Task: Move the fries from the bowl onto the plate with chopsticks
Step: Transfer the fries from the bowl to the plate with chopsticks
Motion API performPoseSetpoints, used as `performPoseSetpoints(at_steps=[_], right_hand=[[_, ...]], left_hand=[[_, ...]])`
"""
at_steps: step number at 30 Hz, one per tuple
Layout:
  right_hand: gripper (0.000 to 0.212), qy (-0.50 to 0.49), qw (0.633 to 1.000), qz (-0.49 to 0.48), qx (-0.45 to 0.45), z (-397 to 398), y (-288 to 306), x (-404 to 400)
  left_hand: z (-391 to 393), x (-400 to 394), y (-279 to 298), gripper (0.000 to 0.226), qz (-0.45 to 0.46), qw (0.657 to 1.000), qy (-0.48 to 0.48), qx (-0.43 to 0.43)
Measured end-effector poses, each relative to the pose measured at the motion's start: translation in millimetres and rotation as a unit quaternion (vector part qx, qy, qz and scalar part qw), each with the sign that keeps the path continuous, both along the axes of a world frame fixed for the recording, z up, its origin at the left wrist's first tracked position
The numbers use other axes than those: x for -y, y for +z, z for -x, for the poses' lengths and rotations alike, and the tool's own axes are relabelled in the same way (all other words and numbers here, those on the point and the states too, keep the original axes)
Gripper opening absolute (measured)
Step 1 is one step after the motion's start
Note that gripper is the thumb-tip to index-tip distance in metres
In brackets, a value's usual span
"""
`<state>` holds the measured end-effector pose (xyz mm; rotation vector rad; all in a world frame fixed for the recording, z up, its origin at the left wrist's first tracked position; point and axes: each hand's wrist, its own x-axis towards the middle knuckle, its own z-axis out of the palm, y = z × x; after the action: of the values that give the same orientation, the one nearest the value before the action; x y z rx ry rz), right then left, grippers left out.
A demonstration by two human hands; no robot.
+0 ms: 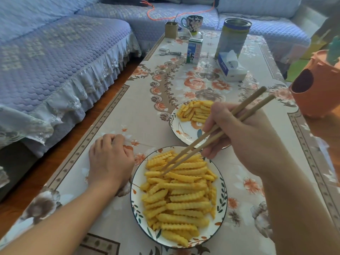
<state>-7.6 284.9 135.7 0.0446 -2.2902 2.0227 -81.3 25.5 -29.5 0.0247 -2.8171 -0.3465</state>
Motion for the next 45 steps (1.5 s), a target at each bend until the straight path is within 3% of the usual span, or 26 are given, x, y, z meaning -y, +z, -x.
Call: performPoseSetpoints(at_steps=[6,11,17,29,40,45], right_hand=[[0.041,-0.010,0.999,-0.028,-0.014,2.0,-1.7,-2.4],[0.034,-0.163,0.981,-0.031,-0.096,10.4,-4.9,-25.8],[0.033,-0.298,0.944,-0.123,-0.072,23.5,-23.7,-57.5],[0.033,-0.269,0.952,-0.137,-0.055,38.5,-49.7,-55.1],[0.030,-0.269,0.952,-0.127,-0.073,39.4,-53.2,-51.9],[0.029,-0.271,0.952,-0.115,-0.086,39.2,-53.8,-52.8]], left_hand=[[-0.6,0.3,1.4,0.025,0.003,1.000,0.001,0.010],[-0.2,0.5,0.4,0.024,0.004,1.000,0.001,0.011],[-0.3,0.8,0.8,0.025,0.002,1.000,0.001,0.011],[-2.1,-1.0,4.2,0.038,-0.009,1.000,-0.001,0.007],[-1.4,-0.3,4.0,0.029,-0.002,1.000,0.003,0.026],[-1.6,-0.6,4.7,0.040,0.002,1.000,-0.001,0.021]])
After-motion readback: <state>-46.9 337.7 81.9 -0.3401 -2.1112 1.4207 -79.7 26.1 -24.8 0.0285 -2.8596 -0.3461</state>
